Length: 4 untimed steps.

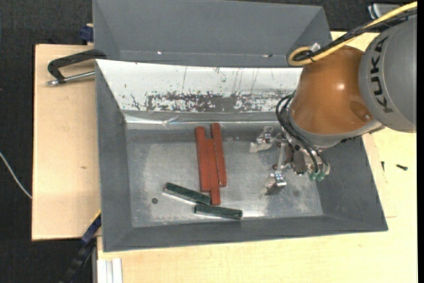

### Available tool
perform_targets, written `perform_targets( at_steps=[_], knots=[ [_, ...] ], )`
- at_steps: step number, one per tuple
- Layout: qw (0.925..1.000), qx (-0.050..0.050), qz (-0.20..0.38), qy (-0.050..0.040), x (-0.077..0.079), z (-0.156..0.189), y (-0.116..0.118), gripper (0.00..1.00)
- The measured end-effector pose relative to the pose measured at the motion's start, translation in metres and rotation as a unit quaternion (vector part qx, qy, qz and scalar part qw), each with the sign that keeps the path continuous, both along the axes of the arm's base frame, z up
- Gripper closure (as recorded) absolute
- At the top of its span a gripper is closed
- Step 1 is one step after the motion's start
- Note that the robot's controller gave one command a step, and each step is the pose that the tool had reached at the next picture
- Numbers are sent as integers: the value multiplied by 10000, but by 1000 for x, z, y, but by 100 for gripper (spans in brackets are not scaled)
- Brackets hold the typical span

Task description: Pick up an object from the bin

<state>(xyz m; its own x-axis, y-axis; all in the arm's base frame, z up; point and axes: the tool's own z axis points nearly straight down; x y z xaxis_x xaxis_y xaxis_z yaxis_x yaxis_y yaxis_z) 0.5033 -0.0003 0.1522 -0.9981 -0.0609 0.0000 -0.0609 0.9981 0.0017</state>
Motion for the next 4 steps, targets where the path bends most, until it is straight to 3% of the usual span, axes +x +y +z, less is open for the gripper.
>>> perform_targets(
  at_steps=[1,2,3,4],
  knots=[
    [10000,-11,83,-12,4,-6,6,0],
    [9942,4,1065,-132,27,-72,86,100],
    [9942,4,1066,-133,27,-72,86,100],
    [9952,-3,976,-15,31,-35,95,100]
  ],
)
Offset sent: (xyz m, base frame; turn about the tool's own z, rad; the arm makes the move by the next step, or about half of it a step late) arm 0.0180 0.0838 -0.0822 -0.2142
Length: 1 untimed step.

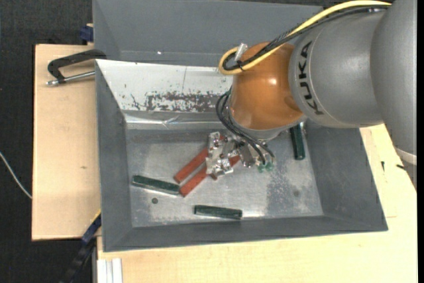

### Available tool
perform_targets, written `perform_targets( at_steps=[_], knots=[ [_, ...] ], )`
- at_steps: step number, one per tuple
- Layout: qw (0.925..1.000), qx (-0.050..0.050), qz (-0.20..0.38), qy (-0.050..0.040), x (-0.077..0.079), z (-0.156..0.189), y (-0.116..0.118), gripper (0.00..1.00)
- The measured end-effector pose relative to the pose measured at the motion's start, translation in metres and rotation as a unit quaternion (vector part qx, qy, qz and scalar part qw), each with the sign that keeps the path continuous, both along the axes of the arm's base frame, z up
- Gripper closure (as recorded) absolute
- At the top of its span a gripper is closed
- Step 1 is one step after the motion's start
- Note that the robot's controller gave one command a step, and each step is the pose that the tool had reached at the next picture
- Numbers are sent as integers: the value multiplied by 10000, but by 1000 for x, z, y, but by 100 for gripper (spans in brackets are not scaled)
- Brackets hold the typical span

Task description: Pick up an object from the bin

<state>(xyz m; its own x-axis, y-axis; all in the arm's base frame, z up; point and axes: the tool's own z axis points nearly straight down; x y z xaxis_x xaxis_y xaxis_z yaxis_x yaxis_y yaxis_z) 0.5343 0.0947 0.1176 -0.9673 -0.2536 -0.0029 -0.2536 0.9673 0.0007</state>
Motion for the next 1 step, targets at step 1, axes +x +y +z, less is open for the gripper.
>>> perform_targets(
  at_steps=[1],
  knots=[
    [10000,1,-40,6,4,59,-7,100]
  ],
)
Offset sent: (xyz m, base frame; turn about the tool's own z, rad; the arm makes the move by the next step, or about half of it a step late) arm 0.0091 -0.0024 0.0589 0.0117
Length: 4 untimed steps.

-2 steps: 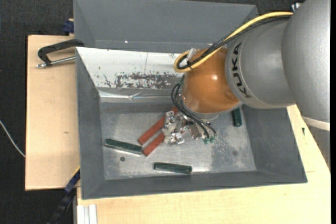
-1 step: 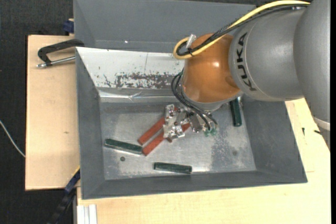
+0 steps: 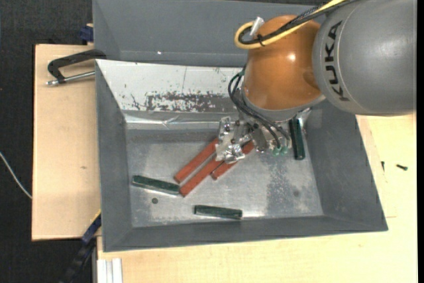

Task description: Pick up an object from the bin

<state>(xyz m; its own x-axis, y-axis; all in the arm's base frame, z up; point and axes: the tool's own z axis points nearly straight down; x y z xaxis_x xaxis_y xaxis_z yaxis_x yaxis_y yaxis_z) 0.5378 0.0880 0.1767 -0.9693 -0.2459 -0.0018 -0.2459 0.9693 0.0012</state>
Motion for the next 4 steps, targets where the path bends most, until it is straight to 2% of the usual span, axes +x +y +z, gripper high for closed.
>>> perform_targets(
  at_steps=[1,2,3,4],
  knots=[
    [10000,-1,-8,-31,2,51,-3,100],
    [9997,0,-241,21,3,-38,17,0],
    [9997,1,-240,-5,5,-36,17,0],
    [9761,-10,2171,-28,13,-91,11,100]
  ],
)
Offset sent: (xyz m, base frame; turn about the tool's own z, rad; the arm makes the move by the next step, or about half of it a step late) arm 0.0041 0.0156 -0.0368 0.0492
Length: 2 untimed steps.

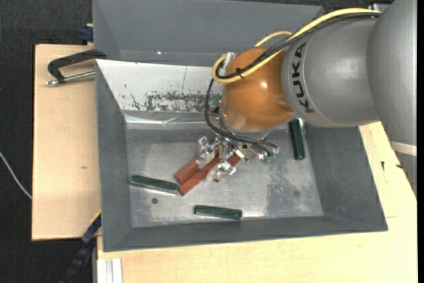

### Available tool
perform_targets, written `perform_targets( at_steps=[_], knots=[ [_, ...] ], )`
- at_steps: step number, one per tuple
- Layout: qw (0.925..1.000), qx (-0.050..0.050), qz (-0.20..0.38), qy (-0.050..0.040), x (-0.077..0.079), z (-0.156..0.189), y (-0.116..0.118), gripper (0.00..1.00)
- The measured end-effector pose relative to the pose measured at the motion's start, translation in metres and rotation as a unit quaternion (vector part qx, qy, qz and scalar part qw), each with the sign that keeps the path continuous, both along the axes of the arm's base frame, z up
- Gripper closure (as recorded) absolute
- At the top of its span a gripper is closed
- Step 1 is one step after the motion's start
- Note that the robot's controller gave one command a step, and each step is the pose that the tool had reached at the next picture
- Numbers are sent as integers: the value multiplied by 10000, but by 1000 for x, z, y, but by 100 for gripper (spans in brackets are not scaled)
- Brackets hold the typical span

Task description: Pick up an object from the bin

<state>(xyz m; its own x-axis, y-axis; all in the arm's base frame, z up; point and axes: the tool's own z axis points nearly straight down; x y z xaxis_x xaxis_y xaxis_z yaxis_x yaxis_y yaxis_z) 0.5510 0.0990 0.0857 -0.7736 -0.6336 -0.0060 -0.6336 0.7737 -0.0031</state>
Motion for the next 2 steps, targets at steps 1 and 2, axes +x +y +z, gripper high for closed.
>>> perform_targets(
  at_steps=[1,2],
  knots=[
    [10000,0,0,1,0,0,0,100],
    [9999,8,134,2,12,116,12,100]
  ],
)
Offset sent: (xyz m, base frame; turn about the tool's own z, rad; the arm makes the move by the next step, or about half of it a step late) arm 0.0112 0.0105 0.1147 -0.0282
